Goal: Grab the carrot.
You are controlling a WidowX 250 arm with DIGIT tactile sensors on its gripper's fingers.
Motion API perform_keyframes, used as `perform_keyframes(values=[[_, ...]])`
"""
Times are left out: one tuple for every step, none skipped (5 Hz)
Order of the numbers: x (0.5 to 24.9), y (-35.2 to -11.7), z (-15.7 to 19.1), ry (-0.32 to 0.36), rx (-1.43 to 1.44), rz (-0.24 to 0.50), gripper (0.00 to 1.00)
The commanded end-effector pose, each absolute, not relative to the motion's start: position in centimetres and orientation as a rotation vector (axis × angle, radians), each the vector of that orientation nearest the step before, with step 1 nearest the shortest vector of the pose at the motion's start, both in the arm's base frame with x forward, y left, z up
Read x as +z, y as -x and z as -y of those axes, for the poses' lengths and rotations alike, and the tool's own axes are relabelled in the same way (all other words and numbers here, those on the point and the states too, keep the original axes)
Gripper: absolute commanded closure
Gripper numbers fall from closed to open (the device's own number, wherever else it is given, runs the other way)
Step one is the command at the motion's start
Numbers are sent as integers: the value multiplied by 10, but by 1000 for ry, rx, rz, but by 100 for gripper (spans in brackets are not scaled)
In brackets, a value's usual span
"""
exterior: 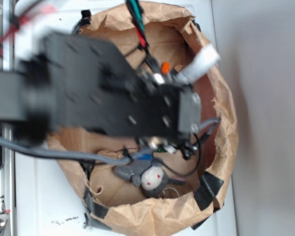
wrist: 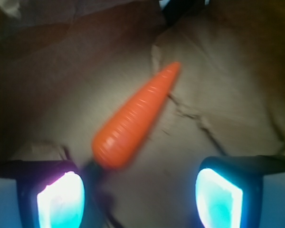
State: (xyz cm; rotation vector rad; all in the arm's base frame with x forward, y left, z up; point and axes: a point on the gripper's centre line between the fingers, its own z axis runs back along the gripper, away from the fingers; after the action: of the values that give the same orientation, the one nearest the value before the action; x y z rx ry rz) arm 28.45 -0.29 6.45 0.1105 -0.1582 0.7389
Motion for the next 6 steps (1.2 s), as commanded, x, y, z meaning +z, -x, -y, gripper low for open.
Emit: perform_keyframes(values=[[56,-325,1,-49,806,280,0],[46,-341,-8,-44,847,277,0],[29,-351,-11,-119,842,236,0],[28,-346,-13,-146,840,266,100],[39,-337,-13,-167,836,301,100],[60,-324,-16,-119,829,326,100]])
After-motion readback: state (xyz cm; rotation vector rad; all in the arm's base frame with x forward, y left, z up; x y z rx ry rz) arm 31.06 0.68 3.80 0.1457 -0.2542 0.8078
